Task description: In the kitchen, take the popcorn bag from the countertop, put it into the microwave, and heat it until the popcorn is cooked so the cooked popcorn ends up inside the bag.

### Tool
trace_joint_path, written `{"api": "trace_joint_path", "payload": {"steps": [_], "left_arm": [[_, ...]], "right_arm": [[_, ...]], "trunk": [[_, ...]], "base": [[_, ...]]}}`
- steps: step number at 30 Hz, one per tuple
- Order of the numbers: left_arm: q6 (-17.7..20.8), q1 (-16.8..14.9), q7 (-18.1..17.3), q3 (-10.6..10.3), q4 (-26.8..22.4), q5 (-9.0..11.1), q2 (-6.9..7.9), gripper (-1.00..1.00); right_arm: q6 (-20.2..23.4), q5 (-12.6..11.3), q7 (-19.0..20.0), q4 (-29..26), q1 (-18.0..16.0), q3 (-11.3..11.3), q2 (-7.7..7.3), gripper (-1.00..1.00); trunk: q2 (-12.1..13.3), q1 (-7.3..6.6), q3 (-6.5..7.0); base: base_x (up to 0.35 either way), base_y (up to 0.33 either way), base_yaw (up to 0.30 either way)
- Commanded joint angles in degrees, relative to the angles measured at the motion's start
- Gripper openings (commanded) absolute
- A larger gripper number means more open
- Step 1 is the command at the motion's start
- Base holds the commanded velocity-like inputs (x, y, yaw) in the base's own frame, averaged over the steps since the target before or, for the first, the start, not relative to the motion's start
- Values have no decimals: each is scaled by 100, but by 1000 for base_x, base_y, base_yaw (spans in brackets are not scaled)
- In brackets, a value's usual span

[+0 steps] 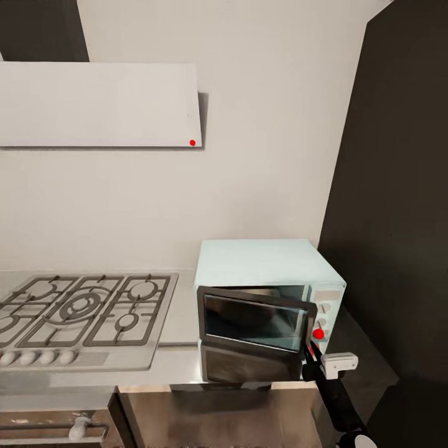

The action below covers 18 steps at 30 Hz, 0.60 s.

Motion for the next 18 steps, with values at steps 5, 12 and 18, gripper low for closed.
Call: {"api": "trace_joint_path", "payload": {"steps": [5,12,18], "left_arm": [[-3,0,5,28,0,5,-3,100],[-3,0,2,25,-2,5,-10,100],[-3,0,7,25,-3,5,-17,100]], "right_arm": [[-21,-92,-1,26,-1,-90,-7,-100],[-16,-92,-1,26,-1,-90,-7,-100],[-20,-92,-1,27,-1,-89,-7,-100]], "trunk": [[-2,1,-3],[-2,1,-3],[-2,1,-3]], "base": [[-18,0,0],[-136,0,0],[-19,0,0]]}}
